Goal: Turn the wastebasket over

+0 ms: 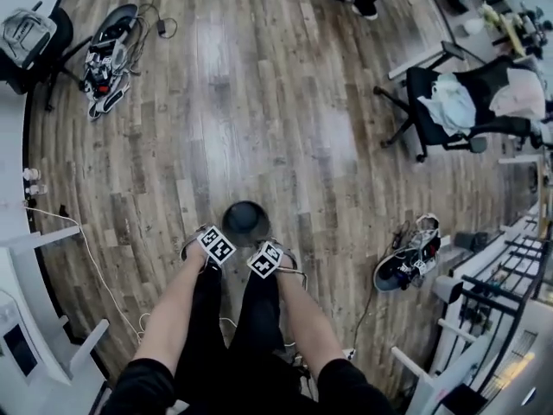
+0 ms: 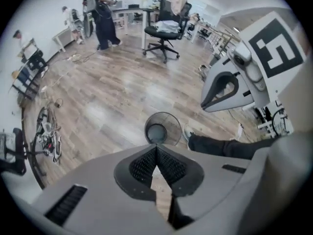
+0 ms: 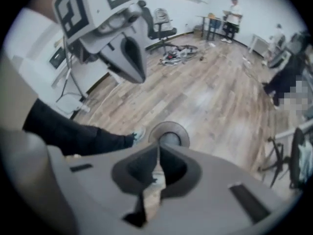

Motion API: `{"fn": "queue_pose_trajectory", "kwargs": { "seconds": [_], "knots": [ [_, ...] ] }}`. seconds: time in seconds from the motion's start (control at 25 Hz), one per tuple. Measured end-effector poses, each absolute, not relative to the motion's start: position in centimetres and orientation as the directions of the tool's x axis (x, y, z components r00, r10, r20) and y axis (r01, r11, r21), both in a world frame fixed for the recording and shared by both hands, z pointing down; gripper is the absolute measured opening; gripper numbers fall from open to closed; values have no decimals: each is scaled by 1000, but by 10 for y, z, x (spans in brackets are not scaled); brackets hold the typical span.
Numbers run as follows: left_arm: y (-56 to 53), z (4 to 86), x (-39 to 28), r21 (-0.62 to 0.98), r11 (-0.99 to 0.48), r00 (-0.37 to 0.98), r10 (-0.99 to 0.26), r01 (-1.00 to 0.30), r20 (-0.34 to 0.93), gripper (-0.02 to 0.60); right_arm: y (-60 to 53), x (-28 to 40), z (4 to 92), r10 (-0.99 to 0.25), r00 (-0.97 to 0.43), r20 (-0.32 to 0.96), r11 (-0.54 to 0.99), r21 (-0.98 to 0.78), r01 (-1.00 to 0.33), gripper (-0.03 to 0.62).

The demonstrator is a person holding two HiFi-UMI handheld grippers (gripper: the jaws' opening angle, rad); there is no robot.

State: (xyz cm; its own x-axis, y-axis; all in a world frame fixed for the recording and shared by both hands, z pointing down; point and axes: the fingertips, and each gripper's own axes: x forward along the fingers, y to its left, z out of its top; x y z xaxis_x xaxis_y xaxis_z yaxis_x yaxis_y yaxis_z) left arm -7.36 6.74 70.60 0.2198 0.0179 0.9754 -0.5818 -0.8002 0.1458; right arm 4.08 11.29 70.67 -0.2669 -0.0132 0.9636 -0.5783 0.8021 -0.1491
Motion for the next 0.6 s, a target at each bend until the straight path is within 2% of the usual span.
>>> {"fn": "queue_pose_trajectory", "kwargs": {
  "seconds": [0.16,0.28,0.44,0.6],
  "knots": [
    [39,640,-96,134,-631,289,-150,-764,946,32,96,58,656,-163,-310,937,592,-159,-790,37],
    [25,580,-98,141,-551,348,-293,-823,891,32,76,72,602,-319,-329,889,416,-180,-891,34],
    [9,491,-81,172,-499,434,-476,-849,765,32,48,96,528,-496,-296,816,226,-208,-952,32],
    [-1,400,-66,162,-472,461,-633,-867,622,32,29,113,454,-628,-255,735,151,-205,-967,32]
  ]
}}
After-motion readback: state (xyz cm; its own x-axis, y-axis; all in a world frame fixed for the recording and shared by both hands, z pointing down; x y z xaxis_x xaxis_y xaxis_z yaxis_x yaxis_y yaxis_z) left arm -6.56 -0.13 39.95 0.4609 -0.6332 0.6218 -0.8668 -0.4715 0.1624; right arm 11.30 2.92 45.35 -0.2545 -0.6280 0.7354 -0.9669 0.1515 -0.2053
